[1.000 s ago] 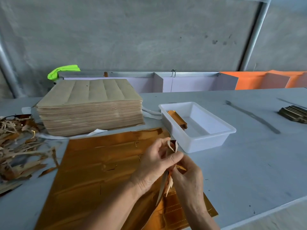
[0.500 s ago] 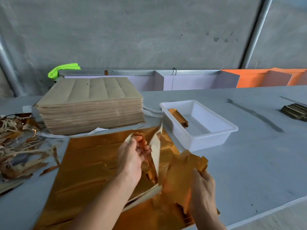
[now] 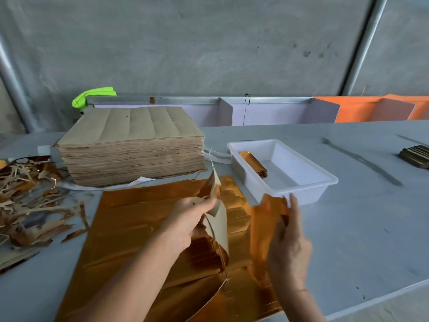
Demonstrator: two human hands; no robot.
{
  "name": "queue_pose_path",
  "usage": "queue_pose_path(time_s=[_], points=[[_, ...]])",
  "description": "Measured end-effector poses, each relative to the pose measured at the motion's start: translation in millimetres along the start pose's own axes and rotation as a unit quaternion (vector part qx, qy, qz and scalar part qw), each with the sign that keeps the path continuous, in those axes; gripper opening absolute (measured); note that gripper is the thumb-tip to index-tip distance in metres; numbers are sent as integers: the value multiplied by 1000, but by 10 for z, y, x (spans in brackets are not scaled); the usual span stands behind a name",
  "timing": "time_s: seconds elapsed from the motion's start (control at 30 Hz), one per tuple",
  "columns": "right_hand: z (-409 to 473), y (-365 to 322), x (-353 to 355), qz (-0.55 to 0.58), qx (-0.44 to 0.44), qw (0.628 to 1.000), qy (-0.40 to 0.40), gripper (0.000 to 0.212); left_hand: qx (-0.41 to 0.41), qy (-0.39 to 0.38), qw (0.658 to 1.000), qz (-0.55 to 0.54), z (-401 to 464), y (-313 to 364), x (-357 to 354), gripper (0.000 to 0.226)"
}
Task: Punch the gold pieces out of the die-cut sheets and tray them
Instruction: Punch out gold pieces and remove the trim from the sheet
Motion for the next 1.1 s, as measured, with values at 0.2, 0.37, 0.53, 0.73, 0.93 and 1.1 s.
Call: queue_pose_path(time_s=[0.2,0.37,0.53,0.73,0.93,1.1], points=[[-281,-547,-339,-42,223,969,-94,66,26,-103,988,-116,-85,33,-372,28],[-254,-319,-392,222,40,953,-202,62,26,-146,976,-162,-112,3,-428,29],[-299,-170,-443,348,-89,909,-210,73,19,-141,968,-208,-83,-30,-389,18],[-350,-78,-544,328,-113,911,-221,21,21,-131,969,-208,-79,-49,-391,23],[-296,-83,-554,211,-92,951,-204,18,-150,-4,983,105,-114,236,-270,29],[-251,-84,-579,163,-60,963,-204,19,-104,49,990,87,-56,163,-166,20]])
Point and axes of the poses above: each hand's wrist, its own z-axis towards the middle knuckle, its own x-axis out of the back of the hand, y = z × x, the point moved 8 cm from there along z, towards the middle knuckle, and after that the axes turned 7 degrees about -y, right-handed, at the moved point
